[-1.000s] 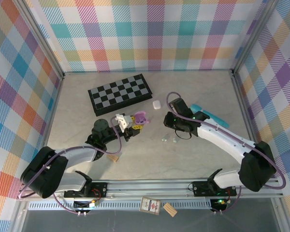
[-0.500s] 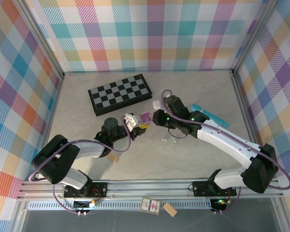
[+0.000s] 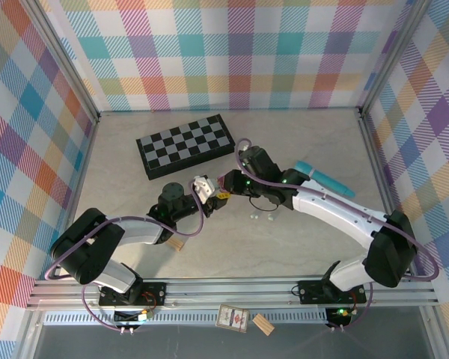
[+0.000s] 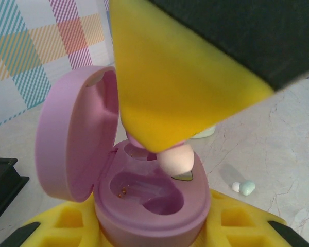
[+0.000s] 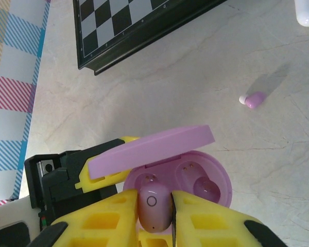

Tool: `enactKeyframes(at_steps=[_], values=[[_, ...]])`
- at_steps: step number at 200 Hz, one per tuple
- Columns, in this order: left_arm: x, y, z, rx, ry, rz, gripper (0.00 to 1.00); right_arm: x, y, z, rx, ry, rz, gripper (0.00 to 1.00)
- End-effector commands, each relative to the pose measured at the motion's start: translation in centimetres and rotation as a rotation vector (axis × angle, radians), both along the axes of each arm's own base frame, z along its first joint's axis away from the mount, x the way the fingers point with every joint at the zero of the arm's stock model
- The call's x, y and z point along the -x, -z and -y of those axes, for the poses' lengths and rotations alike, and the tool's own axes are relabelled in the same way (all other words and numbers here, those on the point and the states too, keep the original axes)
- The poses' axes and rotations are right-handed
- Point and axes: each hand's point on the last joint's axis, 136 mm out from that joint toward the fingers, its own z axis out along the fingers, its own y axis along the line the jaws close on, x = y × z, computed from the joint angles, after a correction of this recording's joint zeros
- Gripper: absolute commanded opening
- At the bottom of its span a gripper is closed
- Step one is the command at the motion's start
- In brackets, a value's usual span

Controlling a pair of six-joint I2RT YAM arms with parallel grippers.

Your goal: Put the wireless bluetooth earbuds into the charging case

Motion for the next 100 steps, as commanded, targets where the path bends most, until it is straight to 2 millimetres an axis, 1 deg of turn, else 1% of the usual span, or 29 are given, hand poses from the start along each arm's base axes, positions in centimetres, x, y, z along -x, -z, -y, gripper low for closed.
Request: enactKeyframes(at_steps=[1,53,100], values=[[-0.1,-2.2,0.8,0.045,0.016,0.064,0.29,-0.1,-1.1,-1.4,-0.035,-0.036,0.022,0.22],[-0.1,-2.5,0.7,0.051,0.013,0.070,0.29,0.0,-0.9,-2.3,-0.061,-0.061,0.007,0.22],[0.0,-2.9,0.7,0.060,0.015,0.074,0.28,-0.3,0.4,-1.6,-0.011,-0.040,0.009,0.22]])
